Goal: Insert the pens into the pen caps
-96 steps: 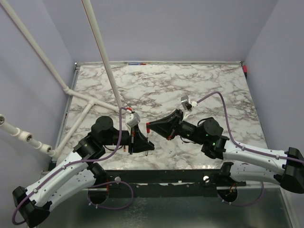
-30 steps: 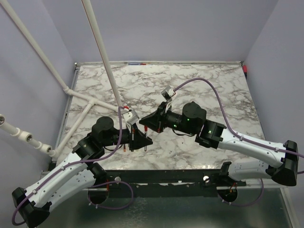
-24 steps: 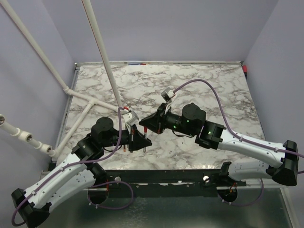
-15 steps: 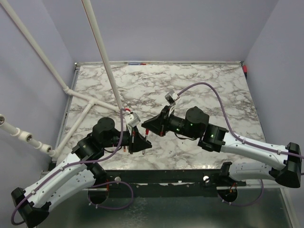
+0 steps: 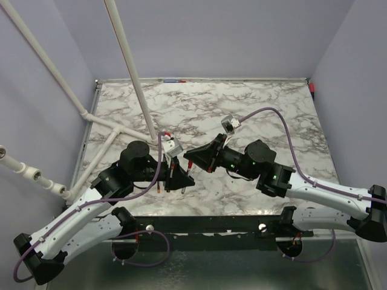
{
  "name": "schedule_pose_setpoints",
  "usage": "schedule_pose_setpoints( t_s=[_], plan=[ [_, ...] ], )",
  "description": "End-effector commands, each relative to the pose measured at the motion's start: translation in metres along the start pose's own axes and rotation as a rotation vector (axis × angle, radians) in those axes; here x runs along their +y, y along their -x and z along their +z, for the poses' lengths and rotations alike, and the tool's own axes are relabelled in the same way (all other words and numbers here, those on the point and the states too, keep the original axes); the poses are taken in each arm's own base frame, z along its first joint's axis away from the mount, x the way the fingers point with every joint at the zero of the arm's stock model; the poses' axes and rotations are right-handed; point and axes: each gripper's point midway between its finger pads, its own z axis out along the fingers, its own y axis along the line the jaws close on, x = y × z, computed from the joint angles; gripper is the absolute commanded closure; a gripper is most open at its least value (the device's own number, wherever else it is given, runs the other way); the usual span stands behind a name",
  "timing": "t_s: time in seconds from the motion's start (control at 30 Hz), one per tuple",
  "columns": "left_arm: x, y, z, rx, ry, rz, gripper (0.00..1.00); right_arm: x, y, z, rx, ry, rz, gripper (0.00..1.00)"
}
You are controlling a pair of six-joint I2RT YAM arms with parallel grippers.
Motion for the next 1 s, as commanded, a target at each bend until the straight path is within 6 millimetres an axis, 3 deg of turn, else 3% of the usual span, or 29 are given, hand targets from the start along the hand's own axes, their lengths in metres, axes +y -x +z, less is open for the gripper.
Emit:
schedule_pose_setpoints(
  t_s=[0.0,0.73,0.97],
  plan=[
    [-0.010,0.085,-0.013,-0.261,0.053,0.161,1.00,-0.010,-0.094,-0.021,0.312,-0.014,0.036,0.99],
    [-0.020,0.148,-0.033,-0.401,0.135,0.233,1.00,-0.008,-0.145,-0.038,0.420,-0.030,0.076,0.99],
    [-0.019,0.158,-0.029,-0.400,0.139,0.243,1.00,-0.006,-0.161,-0.041,0.446,-0.037,0.073,0.99]
  ],
)
